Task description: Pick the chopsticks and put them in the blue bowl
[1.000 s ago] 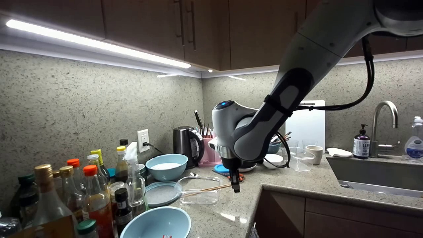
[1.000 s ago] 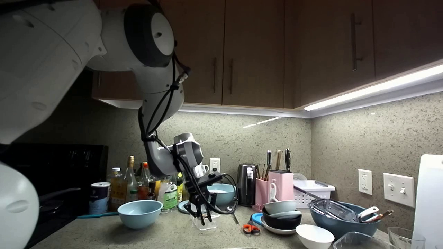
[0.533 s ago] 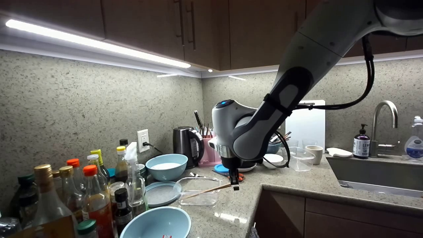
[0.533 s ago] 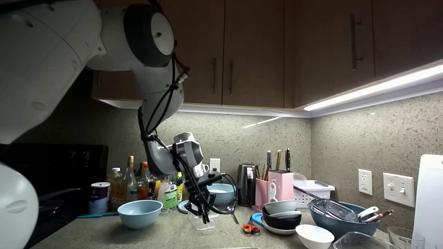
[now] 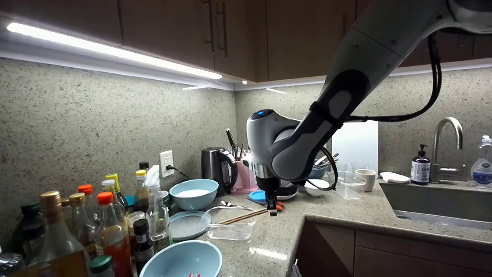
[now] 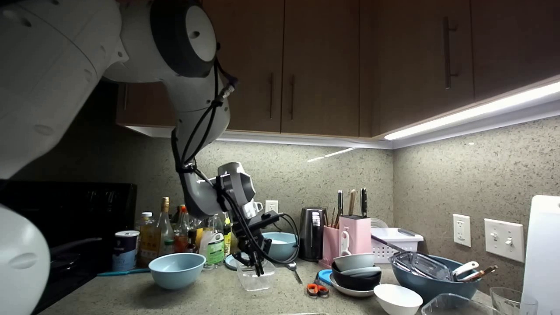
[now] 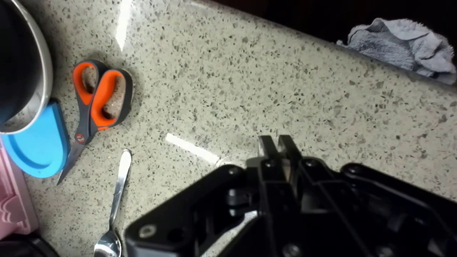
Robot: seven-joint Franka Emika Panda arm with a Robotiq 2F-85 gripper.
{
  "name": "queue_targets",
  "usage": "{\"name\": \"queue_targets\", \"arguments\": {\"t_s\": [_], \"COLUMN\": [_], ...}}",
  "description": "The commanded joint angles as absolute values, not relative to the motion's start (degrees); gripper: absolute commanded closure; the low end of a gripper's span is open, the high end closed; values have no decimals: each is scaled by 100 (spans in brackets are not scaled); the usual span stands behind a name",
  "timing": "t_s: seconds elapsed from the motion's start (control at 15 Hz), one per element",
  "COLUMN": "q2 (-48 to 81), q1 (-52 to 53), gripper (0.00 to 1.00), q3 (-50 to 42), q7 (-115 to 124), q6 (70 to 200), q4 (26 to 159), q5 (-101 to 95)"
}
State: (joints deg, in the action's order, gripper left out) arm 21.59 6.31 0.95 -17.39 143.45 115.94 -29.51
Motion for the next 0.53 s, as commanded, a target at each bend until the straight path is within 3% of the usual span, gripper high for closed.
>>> {"name": "queue_targets", "arguments": {"t_s": [0.0,0.47], "q2": [1475,725], "q1": [712,731], "gripper": [94,94], "q3": [41,187], "q7": [-1418,-1094], "q6": [14424,14234], "q4": [12129,12600], "q5": [-3201,-3242]}}
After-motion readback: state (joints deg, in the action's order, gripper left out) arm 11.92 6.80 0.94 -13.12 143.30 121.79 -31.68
